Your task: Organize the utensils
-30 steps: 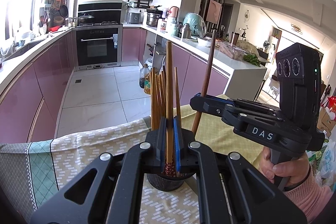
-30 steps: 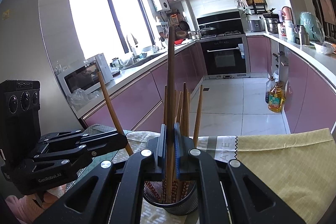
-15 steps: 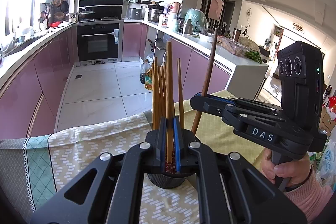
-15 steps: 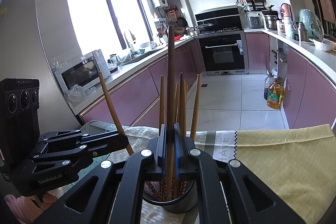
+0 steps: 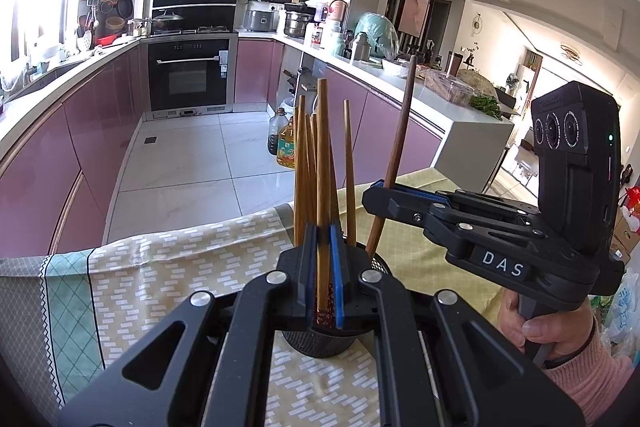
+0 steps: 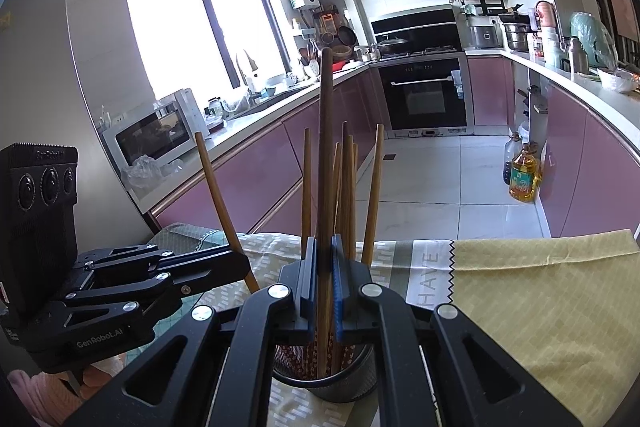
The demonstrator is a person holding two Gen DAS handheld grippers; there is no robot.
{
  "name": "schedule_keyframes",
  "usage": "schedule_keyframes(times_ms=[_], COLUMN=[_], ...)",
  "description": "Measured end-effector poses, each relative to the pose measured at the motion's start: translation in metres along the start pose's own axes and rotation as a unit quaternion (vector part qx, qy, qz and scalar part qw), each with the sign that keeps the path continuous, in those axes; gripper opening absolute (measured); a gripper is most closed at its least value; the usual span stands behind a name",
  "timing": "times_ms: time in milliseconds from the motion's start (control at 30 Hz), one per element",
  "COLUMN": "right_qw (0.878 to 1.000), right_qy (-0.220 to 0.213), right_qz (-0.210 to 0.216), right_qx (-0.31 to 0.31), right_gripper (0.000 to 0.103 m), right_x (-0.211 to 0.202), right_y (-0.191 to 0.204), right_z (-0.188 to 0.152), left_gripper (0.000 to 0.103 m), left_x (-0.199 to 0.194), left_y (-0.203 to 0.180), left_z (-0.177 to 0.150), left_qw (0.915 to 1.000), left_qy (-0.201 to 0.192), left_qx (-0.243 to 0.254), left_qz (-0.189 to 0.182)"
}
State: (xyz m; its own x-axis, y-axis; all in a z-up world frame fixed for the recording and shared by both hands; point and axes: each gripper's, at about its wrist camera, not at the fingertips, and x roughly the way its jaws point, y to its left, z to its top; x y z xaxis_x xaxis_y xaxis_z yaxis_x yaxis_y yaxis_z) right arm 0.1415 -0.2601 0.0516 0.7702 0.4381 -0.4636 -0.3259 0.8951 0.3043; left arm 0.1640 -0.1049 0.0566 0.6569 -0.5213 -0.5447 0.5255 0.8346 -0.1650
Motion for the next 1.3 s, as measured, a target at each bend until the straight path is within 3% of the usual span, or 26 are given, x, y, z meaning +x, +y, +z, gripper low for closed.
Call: schedule_keyframes(times_ms=[1300], right_qw=[1.000], right_qy=[0.021], right_qz=[0.002], right_qx=[0.001], right_gripper=[0.006], right_x=[0.020], right_y=[0.003], right_z=[-0.004], left_gripper=[0.008], left_x=[0.033], left_y=[0.000], left_z=[0.011], left_qw=[0.9997], left_qy=[0.016], left_qx=[0.000], left_qz=[0.021])
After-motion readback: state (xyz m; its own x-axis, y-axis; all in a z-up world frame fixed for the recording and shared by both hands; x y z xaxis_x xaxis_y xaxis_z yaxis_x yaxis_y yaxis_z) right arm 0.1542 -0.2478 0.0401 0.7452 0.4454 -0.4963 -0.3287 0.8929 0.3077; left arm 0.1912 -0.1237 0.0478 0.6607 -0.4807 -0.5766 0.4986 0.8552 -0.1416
